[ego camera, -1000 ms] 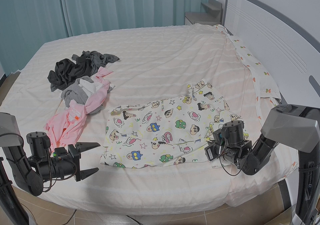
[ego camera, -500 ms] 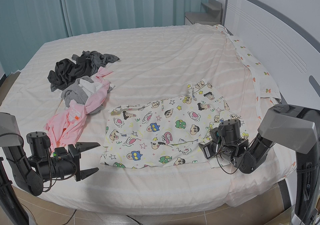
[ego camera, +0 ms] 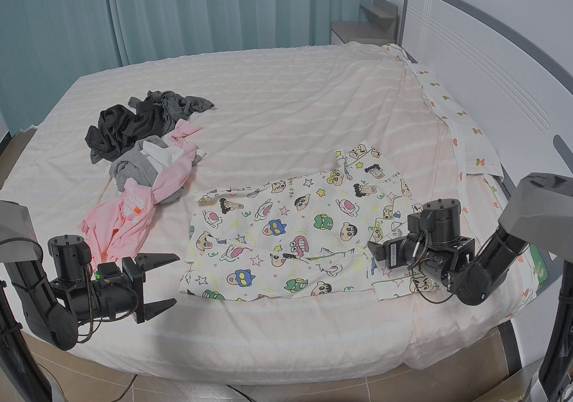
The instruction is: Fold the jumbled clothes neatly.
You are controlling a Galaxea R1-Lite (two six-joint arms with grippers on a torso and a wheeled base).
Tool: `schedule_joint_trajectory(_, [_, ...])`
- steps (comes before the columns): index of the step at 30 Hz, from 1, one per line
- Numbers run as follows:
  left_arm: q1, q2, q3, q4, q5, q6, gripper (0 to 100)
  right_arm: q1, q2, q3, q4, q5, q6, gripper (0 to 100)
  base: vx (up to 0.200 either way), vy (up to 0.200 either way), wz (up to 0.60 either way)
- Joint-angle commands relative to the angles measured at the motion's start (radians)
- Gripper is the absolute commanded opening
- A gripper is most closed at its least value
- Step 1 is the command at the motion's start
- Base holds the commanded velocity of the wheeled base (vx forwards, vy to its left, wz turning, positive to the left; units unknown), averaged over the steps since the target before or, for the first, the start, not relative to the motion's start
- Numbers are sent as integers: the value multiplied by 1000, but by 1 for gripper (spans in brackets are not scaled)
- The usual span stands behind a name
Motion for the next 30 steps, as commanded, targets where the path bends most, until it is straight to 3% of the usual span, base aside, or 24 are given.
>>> schedule_joint_trajectory(1, [-2, -3, 16, -19, 1, 1, 100, -40, -226, 133, -1, 11, 141, 100, 0, 0, 0])
schedule_joint_trajectory(9, [-44, 39, 76, -120, 3, 73, 100, -63, -325, 257, -2, 20, 358, 100, 150, 0, 0])
schedule_joint_trajectory(15, [-55, 70, 110, -199, 6, 84, 100, -71, -358, 319, -32, 20, 358, 100, 200, 0, 0])
schedule_joint_trajectory(30, [-55, 68, 76, -226, 130, 84, 100, -67, -361, 340, -50, 21, 371, 100, 0, 0, 0])
